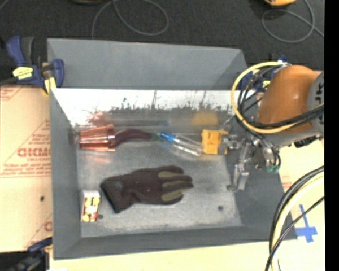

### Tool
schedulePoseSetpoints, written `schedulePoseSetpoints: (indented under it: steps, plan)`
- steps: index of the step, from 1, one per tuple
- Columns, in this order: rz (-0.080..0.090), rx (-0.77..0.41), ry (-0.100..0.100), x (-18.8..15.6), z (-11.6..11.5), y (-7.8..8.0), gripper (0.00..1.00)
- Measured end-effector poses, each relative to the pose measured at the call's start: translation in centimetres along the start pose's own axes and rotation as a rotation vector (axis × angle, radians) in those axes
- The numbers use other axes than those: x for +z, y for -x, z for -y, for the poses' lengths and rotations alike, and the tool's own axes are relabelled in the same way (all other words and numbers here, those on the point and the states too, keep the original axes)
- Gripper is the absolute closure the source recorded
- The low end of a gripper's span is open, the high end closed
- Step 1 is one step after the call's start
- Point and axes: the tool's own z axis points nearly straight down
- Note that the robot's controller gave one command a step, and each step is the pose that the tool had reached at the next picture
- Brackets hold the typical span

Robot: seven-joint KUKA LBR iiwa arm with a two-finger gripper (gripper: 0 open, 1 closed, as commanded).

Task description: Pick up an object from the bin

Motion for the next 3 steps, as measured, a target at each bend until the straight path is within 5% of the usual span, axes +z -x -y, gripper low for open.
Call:
schedulePoseSetpoints:
  steps: [1,2,3]
  plan:
    - [0.008,-0.003,-0.001,-0.5,0.0,0.2,0.0]
    - [0.011,0.032,-0.002,3.4,-4.6,0.8,0.0]
    - [0.007,-0.102,0.002,6.0,-6.7,3.2,0.0]
